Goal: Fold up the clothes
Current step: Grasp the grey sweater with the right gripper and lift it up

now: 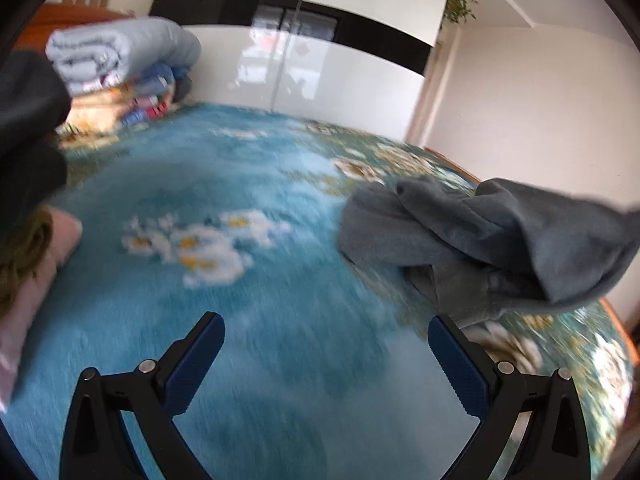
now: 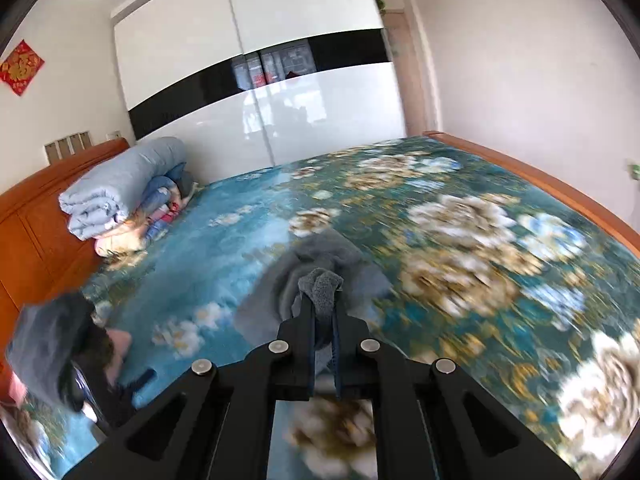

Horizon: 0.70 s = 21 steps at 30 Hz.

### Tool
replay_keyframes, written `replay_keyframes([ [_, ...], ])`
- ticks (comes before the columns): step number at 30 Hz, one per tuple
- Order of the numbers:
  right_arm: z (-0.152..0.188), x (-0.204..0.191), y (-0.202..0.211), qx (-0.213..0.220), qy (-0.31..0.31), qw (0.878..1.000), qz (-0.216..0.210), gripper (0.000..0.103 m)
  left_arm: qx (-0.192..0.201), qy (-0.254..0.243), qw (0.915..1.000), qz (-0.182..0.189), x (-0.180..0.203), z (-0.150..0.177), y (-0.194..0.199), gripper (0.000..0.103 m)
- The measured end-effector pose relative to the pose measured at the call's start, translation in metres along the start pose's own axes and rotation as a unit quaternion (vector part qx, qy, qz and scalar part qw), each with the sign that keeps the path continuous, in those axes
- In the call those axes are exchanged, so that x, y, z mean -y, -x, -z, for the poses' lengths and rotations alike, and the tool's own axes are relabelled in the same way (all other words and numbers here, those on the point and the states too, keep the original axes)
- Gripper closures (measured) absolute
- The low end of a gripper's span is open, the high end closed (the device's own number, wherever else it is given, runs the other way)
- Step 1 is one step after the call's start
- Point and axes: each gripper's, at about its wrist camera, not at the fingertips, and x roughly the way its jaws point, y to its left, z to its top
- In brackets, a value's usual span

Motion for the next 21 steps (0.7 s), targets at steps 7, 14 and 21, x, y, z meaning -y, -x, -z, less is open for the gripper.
replay_keyframes([
  [7, 0.037, 0.086, 0.068, 0.062, -0.095, 0.993, 0.044, 0.096, -0.001, -0.089, 0.9960, -0.003, 0.040, 0.016, 0.038, 0.000],
  [14, 0.067, 0.150, 0.073, 0.042, -0.110, 0.989, 0.091, 0.096, -0.040, -0.094, 0.9884, 0.112, 0.113, -0.018, 0.019, 0.000],
  [21, 0.106, 0.177, 0.058, -0.002, -0.112, 0.992, 0.052, 0.096, -0.138, 0.002, 0.9850, 0.104, 0.155, -0.069, -0.081, 0.000],
])
